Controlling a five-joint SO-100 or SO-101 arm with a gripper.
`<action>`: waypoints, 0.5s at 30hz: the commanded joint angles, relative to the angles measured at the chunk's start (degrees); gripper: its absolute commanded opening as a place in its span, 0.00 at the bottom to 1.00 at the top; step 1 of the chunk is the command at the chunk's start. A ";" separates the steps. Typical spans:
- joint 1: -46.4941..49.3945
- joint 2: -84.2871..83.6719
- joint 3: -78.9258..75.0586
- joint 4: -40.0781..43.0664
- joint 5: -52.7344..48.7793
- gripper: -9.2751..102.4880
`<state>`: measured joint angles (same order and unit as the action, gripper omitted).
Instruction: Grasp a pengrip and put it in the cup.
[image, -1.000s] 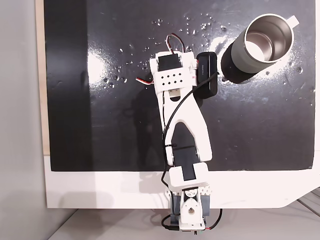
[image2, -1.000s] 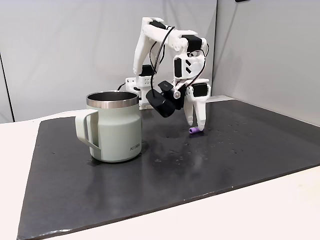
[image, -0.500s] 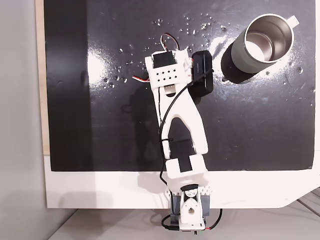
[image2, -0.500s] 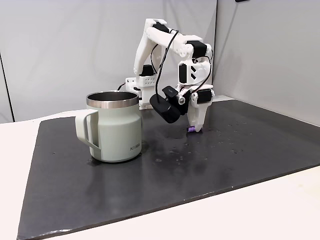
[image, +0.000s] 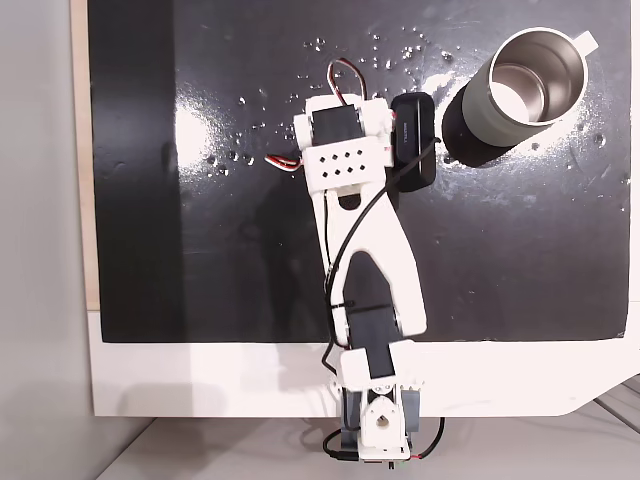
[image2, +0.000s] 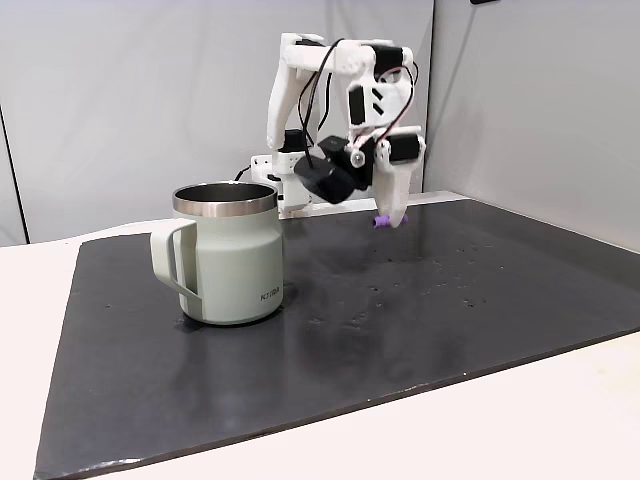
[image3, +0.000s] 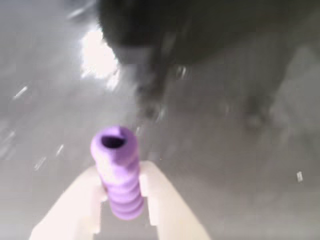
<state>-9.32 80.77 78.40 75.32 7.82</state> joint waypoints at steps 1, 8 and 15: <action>1.85 8.26 -5.98 4.13 0.26 0.08; 8.70 14.24 -15.21 12.92 -2.99 0.08; 19.16 12.22 -27.42 19.69 -9.76 0.08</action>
<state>6.24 91.41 57.83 93.25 0.62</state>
